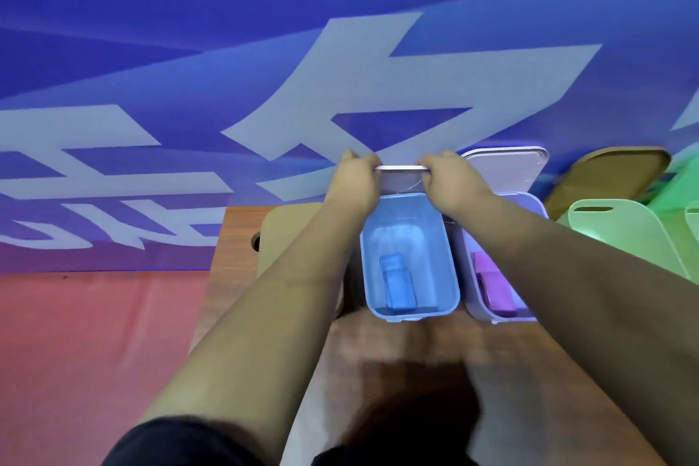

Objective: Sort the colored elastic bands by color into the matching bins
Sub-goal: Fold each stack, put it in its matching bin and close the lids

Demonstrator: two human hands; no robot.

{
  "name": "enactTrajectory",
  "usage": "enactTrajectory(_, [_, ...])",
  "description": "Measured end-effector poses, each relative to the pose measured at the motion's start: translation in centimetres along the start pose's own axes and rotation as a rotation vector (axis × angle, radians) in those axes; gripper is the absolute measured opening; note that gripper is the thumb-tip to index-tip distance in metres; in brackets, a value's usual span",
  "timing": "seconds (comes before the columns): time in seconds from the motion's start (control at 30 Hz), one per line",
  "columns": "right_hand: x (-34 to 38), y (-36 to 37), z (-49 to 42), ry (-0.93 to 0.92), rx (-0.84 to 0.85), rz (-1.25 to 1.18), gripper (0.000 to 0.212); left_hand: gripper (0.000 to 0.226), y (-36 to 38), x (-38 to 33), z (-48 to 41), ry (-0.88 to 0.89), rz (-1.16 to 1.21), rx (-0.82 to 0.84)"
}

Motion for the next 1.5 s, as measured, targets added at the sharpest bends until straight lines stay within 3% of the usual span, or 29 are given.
enactTrajectory(0.23, [0.8, -4.2, 5.5, -0.126, -0.181, -0.075, 0.021, 0.023, -3.1, -0.9, 5.6, 0.044, 0.094, -0.126])
enactTrajectory(0.37, [-0.6, -2.1, 11.4, -0.151, -0.213, -0.196, 0.029, 0.021, -1.0, -0.2, 11.8, 0.113, 0.148, -0.115])
enactTrajectory(0.53, [-2.5, 3.7, 15.8, -0.234, -0.088, -0.217, 0.037, 0.032, 4.9, 2.1, 17.2, 0.034, 0.116, -0.055])
enactTrajectory(0.67, [-3.0, 6.9, 17.8, -0.269, -0.022, -0.099, 0.039, 0.024, 7.7, 2.5, 19.7, 0.031, -0.139, 0.02])
enactTrajectory(0.8, [-3.1, 9.1, 18.8, -0.291, 0.031, -0.06, 0.028, 0.022, 8.6, 2.8, 20.3, 0.026, -0.238, 0.017])
enactTrajectory(1.4, [-2.4, 10.2, 18.9, -0.312, 0.063, 0.017, 0.026, 0.018, 8.9, 3.2, 20.7, -0.035, -0.445, 0.084])
enactTrajectory(1.5, [-2.2, 9.8, 18.9, -0.343, 0.072, -0.039, 0.01, 0.024, 8.7, 2.6, 19.8, -0.069, -0.437, 0.157])
Point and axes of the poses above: each hand's wrist, its own z-axis away from the middle knuckle, its own y-axis out of the palm, x = y × z, the point moved 9 cm from there along -z, towards the middle knuckle, and after that the axes turned 4 degrees about -y, right-handed, at the moved point
